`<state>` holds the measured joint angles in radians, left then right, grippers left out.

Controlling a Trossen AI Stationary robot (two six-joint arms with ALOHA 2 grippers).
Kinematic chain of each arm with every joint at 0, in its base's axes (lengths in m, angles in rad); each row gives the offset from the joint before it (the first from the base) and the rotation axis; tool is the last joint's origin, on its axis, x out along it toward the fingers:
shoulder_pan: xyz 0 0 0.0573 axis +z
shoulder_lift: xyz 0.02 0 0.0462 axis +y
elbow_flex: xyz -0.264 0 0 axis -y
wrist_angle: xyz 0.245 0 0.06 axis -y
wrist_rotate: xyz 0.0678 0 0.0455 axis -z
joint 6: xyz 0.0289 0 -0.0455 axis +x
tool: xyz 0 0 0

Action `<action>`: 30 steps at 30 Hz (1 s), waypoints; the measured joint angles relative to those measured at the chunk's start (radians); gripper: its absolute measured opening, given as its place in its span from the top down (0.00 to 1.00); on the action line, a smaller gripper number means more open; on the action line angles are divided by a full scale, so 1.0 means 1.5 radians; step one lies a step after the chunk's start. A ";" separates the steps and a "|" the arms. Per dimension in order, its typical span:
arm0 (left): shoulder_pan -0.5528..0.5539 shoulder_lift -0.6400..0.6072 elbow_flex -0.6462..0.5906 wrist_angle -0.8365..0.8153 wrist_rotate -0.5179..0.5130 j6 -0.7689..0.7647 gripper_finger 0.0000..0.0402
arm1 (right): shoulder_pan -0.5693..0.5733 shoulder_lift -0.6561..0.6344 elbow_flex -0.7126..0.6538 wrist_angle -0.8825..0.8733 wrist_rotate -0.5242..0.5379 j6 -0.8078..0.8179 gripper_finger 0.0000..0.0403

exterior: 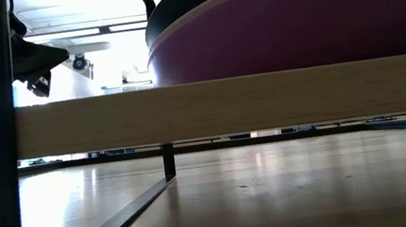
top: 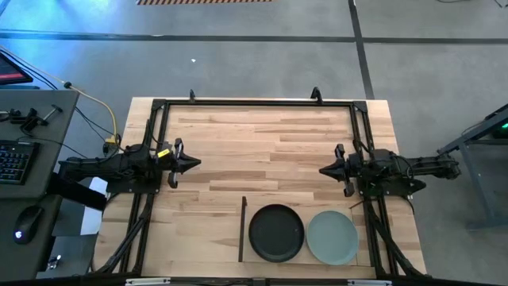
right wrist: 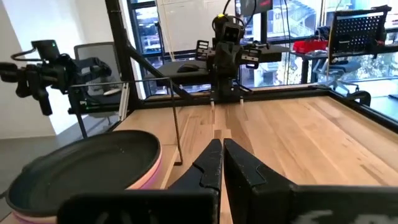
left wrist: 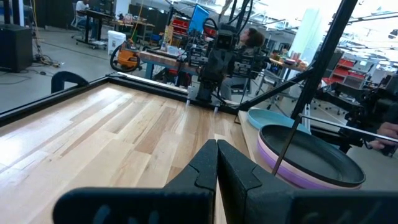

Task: Place and stack plates onto a shelf
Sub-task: Return to Home Position

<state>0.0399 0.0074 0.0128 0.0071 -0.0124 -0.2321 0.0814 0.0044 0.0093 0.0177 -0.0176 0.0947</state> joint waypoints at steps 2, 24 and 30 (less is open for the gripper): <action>0.000 0.000 0.000 0.000 0.000 0.000 1.00 | 0.000 0.001 0.000 0.000 -0.001 -0.010 1.00; 0.000 0.000 0.000 0.000 0.000 0.000 1.00 | 0.000 0.001 0.000 0.000 0.004 0.133 1.00; 0.000 -0.003 0.000 0.004 0.000 0.000 1.00 | -0.005 -0.003 0.000 0.000 0.004 0.129 1.00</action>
<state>0.0396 0.0036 0.0128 0.0129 -0.0124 -0.2321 0.0744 0.0006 0.0090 0.0184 -0.0110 0.2888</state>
